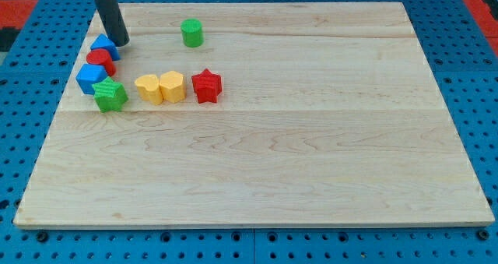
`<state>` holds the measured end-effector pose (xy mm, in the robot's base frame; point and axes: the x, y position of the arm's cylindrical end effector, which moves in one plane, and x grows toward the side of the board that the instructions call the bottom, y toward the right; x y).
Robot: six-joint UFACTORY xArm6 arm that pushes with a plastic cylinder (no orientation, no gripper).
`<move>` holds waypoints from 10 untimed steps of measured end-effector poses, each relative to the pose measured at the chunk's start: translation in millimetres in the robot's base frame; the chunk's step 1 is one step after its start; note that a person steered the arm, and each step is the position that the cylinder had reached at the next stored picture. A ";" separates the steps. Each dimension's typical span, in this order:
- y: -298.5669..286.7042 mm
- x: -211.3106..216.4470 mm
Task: Place the green circle on top of the blue triangle
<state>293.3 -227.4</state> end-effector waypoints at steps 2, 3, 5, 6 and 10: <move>55.8 15.7; 122.2 32.4; 198.2 -14.0; 150.6 -27.4; 120.3 2.5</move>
<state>295.8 -107.1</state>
